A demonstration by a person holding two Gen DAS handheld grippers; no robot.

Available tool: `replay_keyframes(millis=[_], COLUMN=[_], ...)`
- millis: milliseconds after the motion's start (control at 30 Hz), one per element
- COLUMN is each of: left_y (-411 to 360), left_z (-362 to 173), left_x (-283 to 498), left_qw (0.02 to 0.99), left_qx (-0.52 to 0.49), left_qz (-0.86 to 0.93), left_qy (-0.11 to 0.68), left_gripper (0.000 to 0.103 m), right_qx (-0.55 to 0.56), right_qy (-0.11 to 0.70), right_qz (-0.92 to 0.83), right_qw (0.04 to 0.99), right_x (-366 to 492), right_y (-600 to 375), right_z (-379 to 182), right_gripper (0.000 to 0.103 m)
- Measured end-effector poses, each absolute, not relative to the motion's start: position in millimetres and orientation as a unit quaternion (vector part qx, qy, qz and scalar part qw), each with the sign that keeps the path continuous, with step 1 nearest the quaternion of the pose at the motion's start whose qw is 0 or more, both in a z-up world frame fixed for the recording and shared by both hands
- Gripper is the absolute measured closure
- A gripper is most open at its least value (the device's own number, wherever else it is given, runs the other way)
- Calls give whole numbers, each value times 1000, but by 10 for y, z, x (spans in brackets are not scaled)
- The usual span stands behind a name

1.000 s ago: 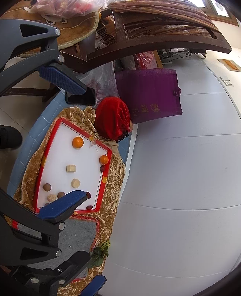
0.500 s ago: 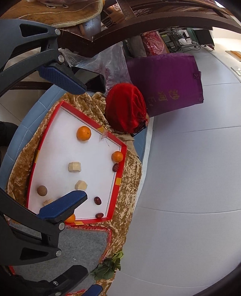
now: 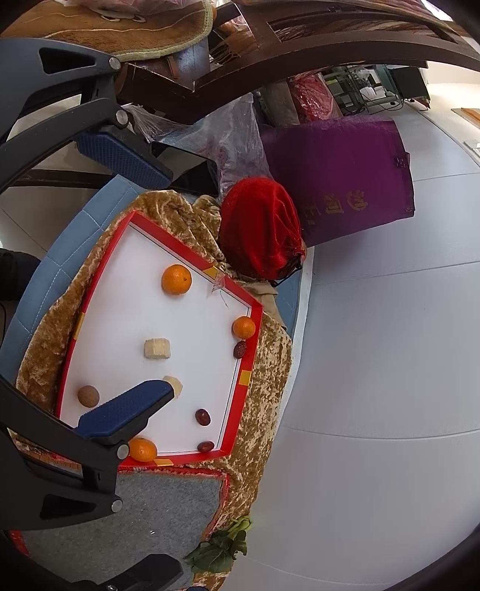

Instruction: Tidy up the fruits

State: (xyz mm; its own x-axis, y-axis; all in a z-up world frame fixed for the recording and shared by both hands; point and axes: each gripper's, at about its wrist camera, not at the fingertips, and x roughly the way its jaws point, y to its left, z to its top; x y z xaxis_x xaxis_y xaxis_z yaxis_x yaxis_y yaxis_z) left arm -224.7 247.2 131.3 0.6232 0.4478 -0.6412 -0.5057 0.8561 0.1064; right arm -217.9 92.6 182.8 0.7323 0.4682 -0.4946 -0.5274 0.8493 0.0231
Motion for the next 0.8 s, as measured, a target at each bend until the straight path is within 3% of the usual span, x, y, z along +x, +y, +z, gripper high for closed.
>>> replay_keyframes(millis=[800], left_y=[2298], left_z=[1423], left_x=[-2190], left_qw=[914], left_qx=[-27], left_qz=[249], left_qy=[318], left_gripper=[0], right_qx=[-54], right_qy=[258], right_qz=[278], right_qw=[924], right_x=[-2066], right_y=[975], right_z=[1776], right_gripper=[18])
